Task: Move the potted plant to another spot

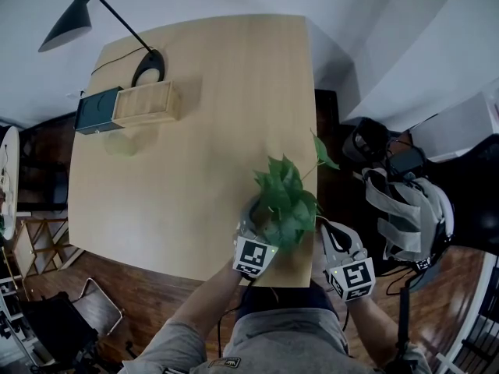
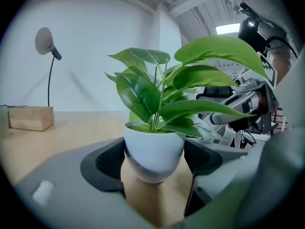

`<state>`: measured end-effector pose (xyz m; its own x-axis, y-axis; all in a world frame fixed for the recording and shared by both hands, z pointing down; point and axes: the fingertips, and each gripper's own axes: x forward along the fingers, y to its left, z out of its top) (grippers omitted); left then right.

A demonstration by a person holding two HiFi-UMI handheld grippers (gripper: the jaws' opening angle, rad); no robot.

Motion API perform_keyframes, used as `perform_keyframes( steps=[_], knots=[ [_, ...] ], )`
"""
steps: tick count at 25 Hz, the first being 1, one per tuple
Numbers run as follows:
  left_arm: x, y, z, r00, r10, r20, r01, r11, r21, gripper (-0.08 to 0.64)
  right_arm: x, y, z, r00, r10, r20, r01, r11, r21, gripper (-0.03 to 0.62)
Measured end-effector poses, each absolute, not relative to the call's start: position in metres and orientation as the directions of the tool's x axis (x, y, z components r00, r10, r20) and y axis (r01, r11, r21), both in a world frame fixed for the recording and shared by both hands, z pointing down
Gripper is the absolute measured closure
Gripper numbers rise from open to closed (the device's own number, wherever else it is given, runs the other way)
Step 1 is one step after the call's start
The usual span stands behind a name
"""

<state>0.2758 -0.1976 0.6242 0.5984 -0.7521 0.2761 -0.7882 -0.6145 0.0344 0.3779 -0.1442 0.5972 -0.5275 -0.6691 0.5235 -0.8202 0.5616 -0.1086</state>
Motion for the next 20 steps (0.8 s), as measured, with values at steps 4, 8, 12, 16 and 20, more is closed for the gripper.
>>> perform_keyframes(
  steps=[4,8,12,16,20],
  knots=[
    [0.274,-0.196,0.627,0.596,-0.751,0.285,-0.788,-0.614,0.029,0.172,0.375,-0.145,0.600,-0.538,-0.660,0.524,-0.812,0.573,-0.113,0.586],
    [0.275,-0.193,0.630,0.601,-0.743,0.295,-0.782,-0.622,0.026,0.163,0.370,-0.147,0.599,-0.549,-0.653,0.522,-0.803,0.584,-0.115,0.586],
    [0.285,-0.192,0.633,0.633,-0.709,0.310,-0.750,-0.661,0.017,0.104,0.369,-0.147,0.599,-0.554,-0.651,0.519,-0.800,0.588,-0.117,0.586],
    [0.284,-0.198,0.640,0.625,-0.693,0.359,-0.739,-0.673,-0.011,0.054,0.368,-0.148,0.600,-0.553,-0.648,0.523,-0.801,0.587,-0.120,0.586],
    [0.286,-0.208,0.643,0.606,-0.693,0.392,-0.736,-0.675,-0.055,0.052,0.370,-0.148,0.601,-0.550,-0.648,0.527,-0.804,0.583,-0.122,0.586]
  ],
)
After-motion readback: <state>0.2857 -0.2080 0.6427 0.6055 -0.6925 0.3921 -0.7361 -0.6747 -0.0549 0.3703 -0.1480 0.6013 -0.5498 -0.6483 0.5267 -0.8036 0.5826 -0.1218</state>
